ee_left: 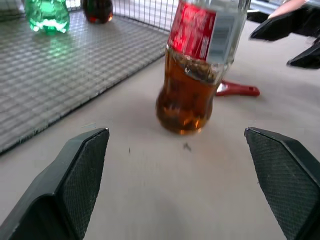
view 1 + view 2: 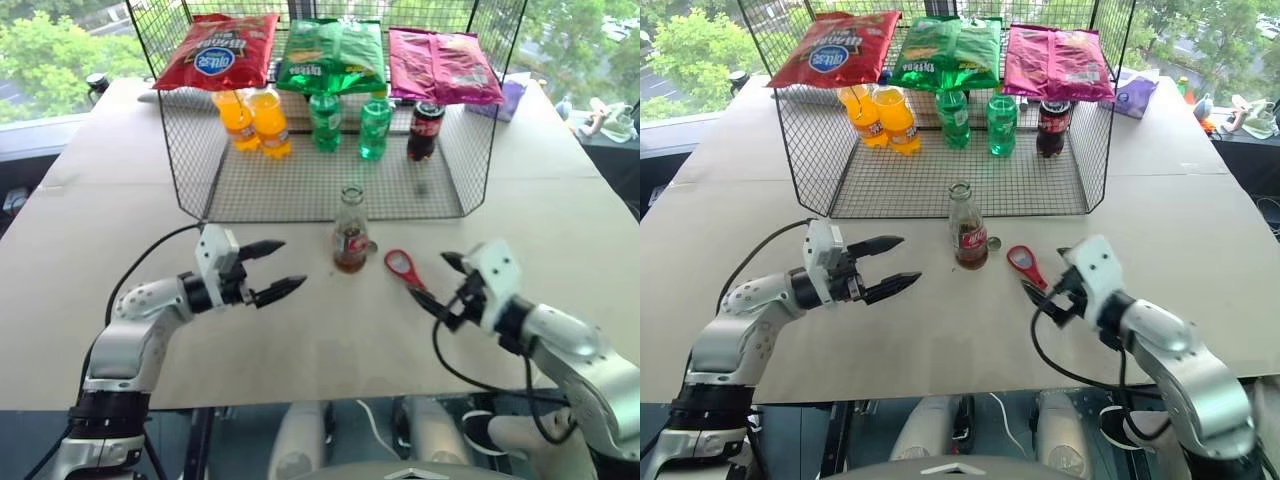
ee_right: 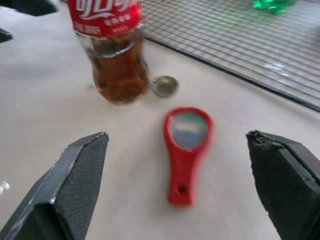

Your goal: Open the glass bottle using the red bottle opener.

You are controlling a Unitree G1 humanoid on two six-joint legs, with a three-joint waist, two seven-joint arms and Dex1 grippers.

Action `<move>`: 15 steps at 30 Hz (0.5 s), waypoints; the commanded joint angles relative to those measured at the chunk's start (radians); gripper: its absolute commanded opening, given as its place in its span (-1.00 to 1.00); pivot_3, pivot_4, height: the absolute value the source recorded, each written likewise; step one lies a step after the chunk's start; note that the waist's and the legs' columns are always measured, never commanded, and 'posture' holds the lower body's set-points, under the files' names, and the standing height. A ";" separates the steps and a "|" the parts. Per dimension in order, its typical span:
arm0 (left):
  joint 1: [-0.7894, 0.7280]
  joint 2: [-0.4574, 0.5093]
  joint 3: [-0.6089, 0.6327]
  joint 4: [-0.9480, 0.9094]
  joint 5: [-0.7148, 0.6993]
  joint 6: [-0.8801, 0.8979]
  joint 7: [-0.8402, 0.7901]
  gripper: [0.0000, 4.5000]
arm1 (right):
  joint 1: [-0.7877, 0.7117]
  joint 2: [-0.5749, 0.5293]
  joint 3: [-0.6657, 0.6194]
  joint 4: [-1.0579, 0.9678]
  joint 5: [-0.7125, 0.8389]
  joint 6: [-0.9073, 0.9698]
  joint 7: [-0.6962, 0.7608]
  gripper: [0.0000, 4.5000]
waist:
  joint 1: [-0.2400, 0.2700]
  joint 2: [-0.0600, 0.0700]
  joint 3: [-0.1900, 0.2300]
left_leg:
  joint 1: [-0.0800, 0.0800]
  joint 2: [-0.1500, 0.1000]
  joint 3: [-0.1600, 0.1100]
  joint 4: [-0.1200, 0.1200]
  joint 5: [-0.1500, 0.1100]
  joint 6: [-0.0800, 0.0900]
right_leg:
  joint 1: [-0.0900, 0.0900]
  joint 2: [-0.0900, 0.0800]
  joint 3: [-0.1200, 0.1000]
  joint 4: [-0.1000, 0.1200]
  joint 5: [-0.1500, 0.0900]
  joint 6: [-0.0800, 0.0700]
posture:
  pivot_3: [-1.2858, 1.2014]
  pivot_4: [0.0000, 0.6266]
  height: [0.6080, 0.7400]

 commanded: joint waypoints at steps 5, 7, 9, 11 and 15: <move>0.056 0.049 0.038 -0.078 -0.009 0.002 -0.008 0.99 | 0.204 -0.070 -0.153 -0.033 -0.024 -0.147 0.046 1.00 | 0.000 0.000 0.000 | 0.001 0.001 0.001 0.000 0.000 0.000 | 0.000 -0.001 0.000 -0.001 0.000 0.000 | 0.03 -0.52 1.00; 0.056 0.053 0.043 -0.075 -0.013 0.006 -0.012 0.99 | 0.208 -0.070 -0.181 -0.015 -0.023 -0.164 0.047 1.00 | -0.001 0.000 0.000 | 0.001 0.002 0.001 0.000 0.000 -0.001 | 0.000 -0.001 0.000 -0.001 0.000 0.000 | 0.03 -0.52 1.00; 0.052 0.060 0.045 -0.079 -0.021 0.014 -0.017 0.99 | 0.205 -0.072 -0.192 -0.003 -0.025 -0.174 0.050 1.00 | 0.000 0.000 0.000 | 0.001 0.002 0.001 0.000 0.000 0.000 | 0.000 -0.001 0.000 -0.001 0.000 0.000 | 0.03 -0.52 1.00; 0.049 0.066 0.045 -0.084 -0.025 0.022 -0.022 0.99 | 0.200 -0.068 -0.198 0.002 -0.018 -0.177 0.050 1.00 | 0.001 0.000 0.000 | 0.001 0.002 0.001 0.000 0.000 0.000 | 0.000 -0.001 0.000 -0.002 0.000 0.000 | 0.03 -0.52 1.00; 0.053 0.074 0.048 -0.104 -0.032 0.039 -0.025 0.99 | 0.201 -0.065 -0.200 0.012 -0.011 -0.190 0.055 1.00 | 0.002 0.000 0.000 | 0.000 0.002 0.001 0.000 0.000 0.000 | 0.000 -0.001 0.000 -0.002 0.000 0.000 | 0.03 -0.52 1.00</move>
